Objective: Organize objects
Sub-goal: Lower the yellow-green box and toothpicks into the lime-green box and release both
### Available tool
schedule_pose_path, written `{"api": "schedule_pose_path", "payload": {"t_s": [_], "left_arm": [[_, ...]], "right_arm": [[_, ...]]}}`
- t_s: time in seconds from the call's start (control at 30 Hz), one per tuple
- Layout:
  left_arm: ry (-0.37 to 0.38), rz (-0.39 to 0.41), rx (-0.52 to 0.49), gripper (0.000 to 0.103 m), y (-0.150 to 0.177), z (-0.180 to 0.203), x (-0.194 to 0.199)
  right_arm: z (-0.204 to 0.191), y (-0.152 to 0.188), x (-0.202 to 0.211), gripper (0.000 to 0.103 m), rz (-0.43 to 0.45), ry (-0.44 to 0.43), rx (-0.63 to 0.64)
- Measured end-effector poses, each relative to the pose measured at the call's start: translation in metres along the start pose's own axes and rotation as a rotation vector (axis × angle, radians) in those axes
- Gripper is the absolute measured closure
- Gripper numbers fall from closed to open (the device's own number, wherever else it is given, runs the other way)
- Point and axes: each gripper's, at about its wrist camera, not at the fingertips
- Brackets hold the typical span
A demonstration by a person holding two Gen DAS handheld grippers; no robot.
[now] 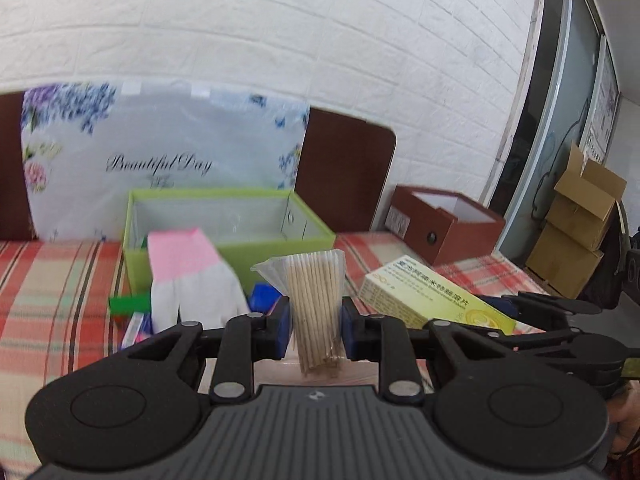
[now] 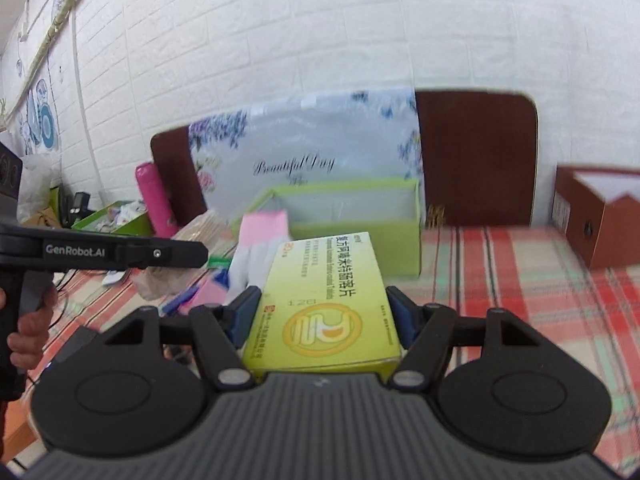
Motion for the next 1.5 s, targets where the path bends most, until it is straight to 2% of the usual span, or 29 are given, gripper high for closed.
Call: {"api": "schedule_pose_path", "payload": {"t_s": [0.23,0.4,0.63,0.93,1.0,1.03,1.07,1.1,1.13,1.2,1.33,1.5], "left_arm": [[-0.015,0.018,0.063,0.077,-0.054,-0.024,-0.049],[-0.067,-0.016,0.116,0.077,-0.082,-0.056,-0.090],[-0.148,-0.102,0.214,0.077,-0.099,-0.121,-0.147],[-0.183,-0.194,0.240,0.077,-0.095,-0.161,-0.207],[-0.213,-0.191,0.242,0.064,-0.092,-0.165,-0.212],[-0.235,-0.189,0.246,0.036,-0.090,-0.167,-0.214],[-0.267,-0.184,0.250,0.016,-0.089,-0.167,-0.214],[-0.295,-0.155,0.247,0.015,-0.087,-0.167,-0.211],[-0.299,-0.121,0.239,0.014,-0.085,-0.168,-0.207],[-0.279,-0.093,0.244,0.014,-0.083,-0.169,-0.201],[-0.288,-0.078,0.232,0.014,-0.086,-0.164,-0.187],[-0.287,-0.008,0.181,0.013,-0.095,-0.136,-0.153]], "right_arm": [[-0.001,-0.053,-0.061,0.036,0.063,0.077,0.068],[0.003,-0.075,-0.125,0.036,0.037,0.135,0.088],[0.011,-0.081,-0.213,0.036,-0.042,0.211,0.116],[0.019,-0.073,-0.287,0.036,-0.109,0.198,0.105],[0.017,-0.069,-0.300,0.035,-0.125,0.198,0.122],[0.017,-0.066,-0.305,0.025,-0.140,0.190,0.132],[0.016,-0.063,-0.309,0.017,-0.159,0.180,0.148],[0.014,-0.061,-0.308,0.006,-0.156,0.174,0.172],[0.011,-0.059,-0.307,0.000,-0.152,0.162,0.197],[0.007,-0.057,-0.301,0.000,-0.138,0.161,0.230],[0.007,-0.061,-0.280,0.000,-0.072,0.184,0.243],[0.014,-0.074,-0.236,0.000,0.005,0.182,0.182]]}}
Point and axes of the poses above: each gripper's, at about its wrist camera, not at the fingertips, and x roughly against the way its jaws point, z to its right, y to its underside, and after that the axes turned 7 degrees about y, right-handed
